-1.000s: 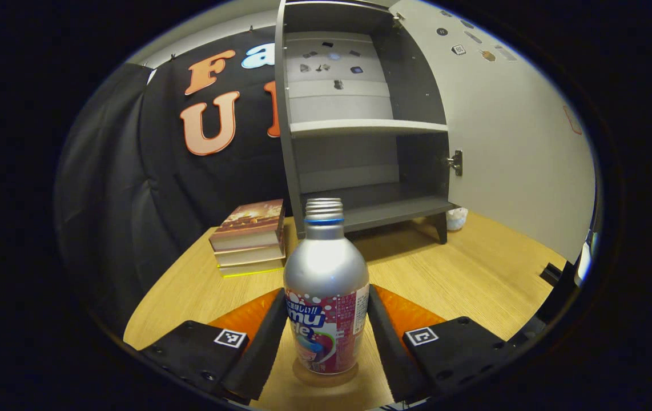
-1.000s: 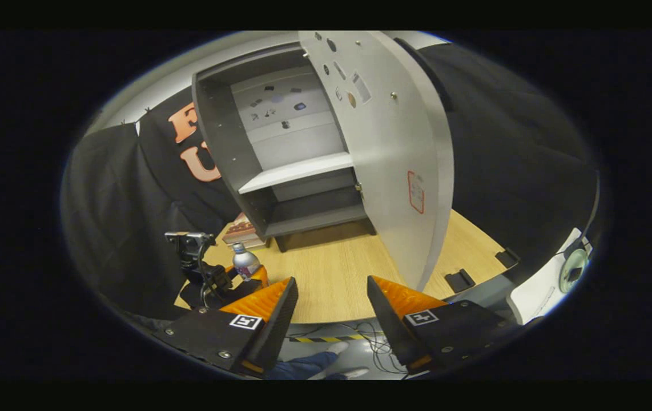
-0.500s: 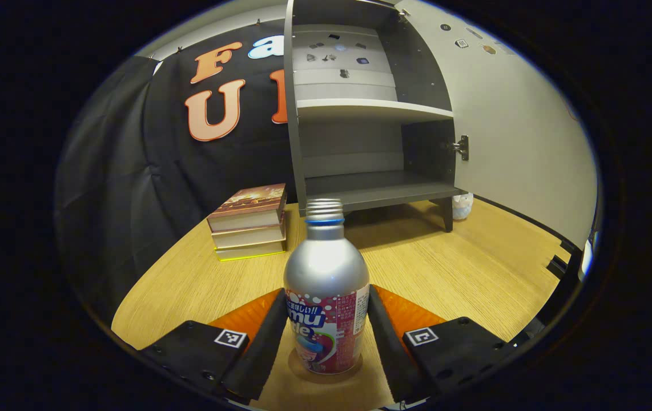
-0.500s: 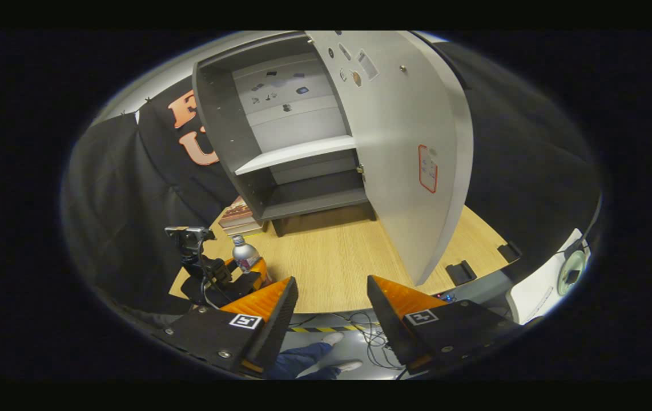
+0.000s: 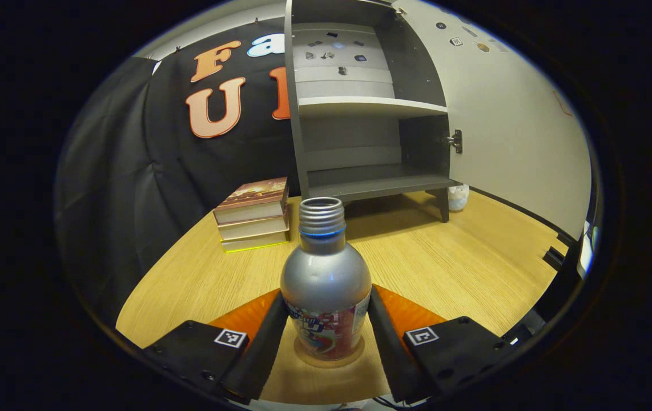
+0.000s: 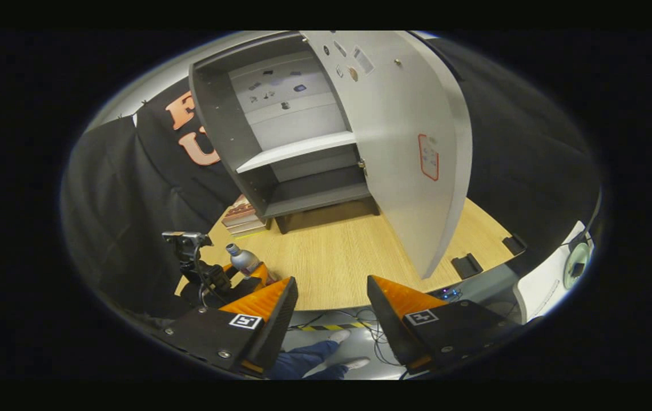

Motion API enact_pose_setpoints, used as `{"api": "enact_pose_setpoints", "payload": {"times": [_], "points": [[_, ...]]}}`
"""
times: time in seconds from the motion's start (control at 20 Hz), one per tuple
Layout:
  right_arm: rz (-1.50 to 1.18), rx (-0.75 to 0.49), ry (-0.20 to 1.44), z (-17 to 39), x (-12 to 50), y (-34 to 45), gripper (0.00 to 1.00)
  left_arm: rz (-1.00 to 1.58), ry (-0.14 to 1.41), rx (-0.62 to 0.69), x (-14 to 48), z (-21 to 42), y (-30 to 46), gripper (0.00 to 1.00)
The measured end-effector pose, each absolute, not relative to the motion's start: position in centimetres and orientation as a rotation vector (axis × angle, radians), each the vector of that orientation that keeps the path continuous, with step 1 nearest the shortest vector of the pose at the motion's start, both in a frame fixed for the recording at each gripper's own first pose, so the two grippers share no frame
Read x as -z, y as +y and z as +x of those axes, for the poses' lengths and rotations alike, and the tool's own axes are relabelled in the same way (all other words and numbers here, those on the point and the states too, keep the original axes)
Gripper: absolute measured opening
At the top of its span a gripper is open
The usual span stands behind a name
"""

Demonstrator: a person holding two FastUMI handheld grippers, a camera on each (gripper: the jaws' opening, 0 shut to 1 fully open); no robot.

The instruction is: Open the cabinet door with the right hand, grasp the bottle in the cabinet with the left hand and place it on the coaster, then close the cabinet door with the right hand.

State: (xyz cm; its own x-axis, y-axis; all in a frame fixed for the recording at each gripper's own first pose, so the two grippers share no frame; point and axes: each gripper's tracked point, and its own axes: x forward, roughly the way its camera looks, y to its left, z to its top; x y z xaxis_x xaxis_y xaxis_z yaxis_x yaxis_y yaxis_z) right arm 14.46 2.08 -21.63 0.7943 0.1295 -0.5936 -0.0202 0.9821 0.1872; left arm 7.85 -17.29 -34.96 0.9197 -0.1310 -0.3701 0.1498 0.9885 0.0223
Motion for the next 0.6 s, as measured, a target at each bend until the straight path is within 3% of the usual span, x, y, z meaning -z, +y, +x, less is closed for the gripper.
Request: {"api": "enact_pose_setpoints", "payload": {"times": [0.6], "points": [[0.186,-0.095,0.645,13.1,21.7,2.8,0.76,0.05,0.37,0.135,33.8,6.8,-16.6,0.93]]}}
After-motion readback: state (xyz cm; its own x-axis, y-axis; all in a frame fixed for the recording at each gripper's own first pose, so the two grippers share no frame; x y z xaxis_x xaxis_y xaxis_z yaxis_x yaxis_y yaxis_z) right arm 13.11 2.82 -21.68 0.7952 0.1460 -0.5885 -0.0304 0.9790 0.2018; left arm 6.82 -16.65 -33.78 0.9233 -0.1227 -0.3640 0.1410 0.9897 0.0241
